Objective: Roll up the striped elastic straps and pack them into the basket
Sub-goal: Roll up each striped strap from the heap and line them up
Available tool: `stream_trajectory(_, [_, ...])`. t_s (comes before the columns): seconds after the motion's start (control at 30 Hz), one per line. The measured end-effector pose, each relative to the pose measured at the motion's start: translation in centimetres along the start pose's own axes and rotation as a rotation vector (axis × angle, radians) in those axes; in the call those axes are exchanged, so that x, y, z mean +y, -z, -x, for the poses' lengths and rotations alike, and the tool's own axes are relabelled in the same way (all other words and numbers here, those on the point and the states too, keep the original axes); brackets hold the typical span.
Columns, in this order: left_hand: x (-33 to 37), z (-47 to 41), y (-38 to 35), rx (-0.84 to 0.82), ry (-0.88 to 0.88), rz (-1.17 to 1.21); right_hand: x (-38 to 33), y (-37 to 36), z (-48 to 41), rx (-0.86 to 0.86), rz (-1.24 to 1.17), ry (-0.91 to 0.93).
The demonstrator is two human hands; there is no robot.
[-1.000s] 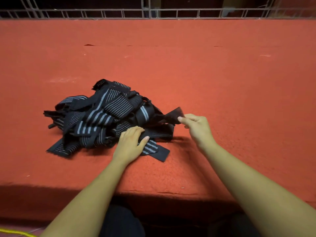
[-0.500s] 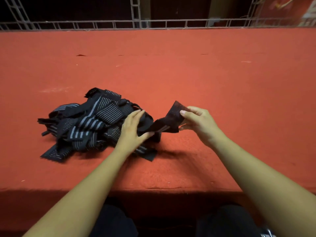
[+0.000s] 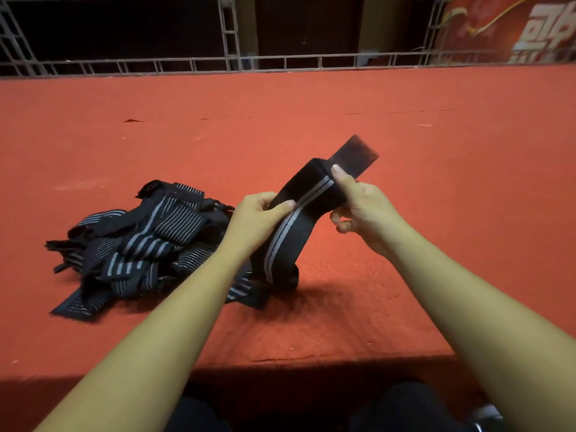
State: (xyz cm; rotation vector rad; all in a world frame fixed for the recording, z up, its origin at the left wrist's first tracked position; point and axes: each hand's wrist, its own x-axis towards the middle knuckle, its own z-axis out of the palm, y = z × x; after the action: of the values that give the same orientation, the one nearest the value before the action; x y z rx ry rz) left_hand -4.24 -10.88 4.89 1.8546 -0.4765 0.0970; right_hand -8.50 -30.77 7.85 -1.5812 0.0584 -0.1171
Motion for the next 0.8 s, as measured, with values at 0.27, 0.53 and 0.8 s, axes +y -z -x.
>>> stream_trajectory(0.27, [0.9,1.5,-1.5,-0.243,0.16,0.264,0.1,1.9,-0.6,0.011,0.028,-0.014])
stream_trajectory(0.53, [-3.3,4.0,-3.2,-0.692,0.361,0.301,-1.1,6.8,-4.8,0.247,0.066,-0.081])
stream_trajectory(0.8, [-6.4,5.8,-8.4,-0.591,0.3,0.208,0.6,7.4,-7.8,0.248,0.223,0.013])
